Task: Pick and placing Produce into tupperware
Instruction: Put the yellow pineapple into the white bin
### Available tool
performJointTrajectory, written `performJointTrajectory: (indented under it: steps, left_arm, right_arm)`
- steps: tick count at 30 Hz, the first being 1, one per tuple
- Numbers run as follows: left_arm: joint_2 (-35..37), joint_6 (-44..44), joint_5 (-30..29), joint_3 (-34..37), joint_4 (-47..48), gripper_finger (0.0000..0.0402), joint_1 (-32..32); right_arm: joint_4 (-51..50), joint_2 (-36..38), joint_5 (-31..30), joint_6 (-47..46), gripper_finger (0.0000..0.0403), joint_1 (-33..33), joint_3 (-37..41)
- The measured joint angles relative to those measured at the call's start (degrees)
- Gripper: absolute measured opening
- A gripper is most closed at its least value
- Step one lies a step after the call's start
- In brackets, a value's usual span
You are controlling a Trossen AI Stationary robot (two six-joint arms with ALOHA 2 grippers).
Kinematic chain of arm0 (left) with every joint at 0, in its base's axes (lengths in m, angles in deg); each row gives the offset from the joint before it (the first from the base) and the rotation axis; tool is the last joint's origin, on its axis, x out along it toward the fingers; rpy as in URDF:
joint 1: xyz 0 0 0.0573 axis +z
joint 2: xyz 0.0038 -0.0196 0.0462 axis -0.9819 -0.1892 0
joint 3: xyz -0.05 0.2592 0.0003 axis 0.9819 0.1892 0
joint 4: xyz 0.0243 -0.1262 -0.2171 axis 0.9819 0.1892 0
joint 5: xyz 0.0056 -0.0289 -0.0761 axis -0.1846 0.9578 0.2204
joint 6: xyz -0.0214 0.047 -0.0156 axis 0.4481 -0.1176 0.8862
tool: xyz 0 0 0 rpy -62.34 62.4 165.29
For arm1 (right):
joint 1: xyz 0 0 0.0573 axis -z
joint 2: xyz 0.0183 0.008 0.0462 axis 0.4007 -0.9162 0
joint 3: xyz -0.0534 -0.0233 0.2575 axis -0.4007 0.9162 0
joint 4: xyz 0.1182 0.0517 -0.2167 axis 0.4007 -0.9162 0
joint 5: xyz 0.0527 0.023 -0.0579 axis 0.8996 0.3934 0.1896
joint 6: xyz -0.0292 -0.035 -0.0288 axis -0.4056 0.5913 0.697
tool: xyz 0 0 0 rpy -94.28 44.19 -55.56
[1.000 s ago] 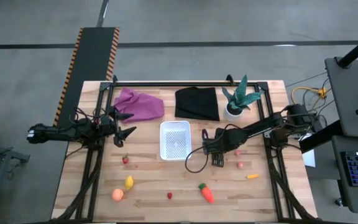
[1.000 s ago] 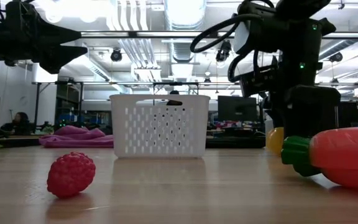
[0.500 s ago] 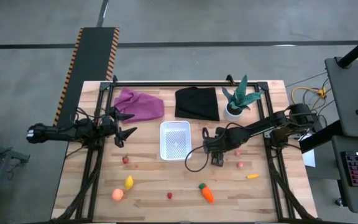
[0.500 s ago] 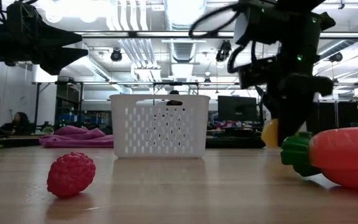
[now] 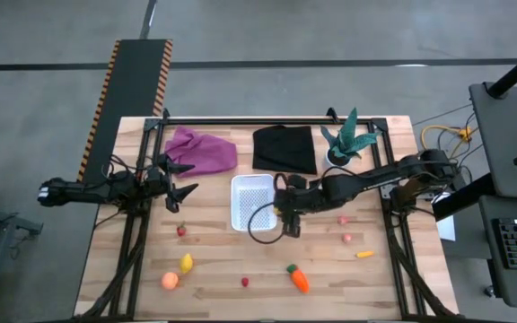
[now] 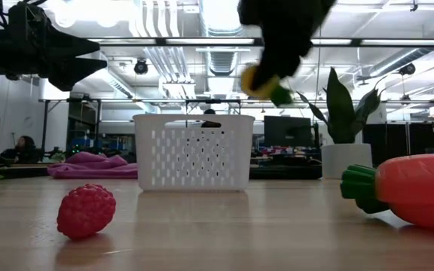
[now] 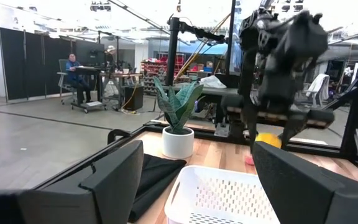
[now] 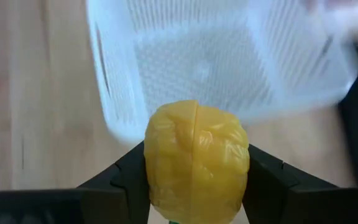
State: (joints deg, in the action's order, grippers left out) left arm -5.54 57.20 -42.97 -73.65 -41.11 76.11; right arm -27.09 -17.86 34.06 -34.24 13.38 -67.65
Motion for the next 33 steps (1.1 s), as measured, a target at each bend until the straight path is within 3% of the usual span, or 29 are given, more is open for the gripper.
performJointTrajectory:
  steps: [9,22,33]
  left_arm:
    - [0.1,0.1,0.0,0.0,-0.1,0.0290,0.0]
    - [0.0,0.0,0.0,0.0,0.0,0.0290,0.0]
    - [-0.3,0.0,0.0,0.0,0.0,0.0290,0.0]
  right_arm:
    - [12.8,-3.4,-2.9,13.1,0.0180,3.1,-3.6]
    - [13.1,-13.4,-3.0,17.2,0.0180,9.8,-6.3]
    - [12.4,-15.3,-2.9,19.0,0.0191,11.4,-6.5]
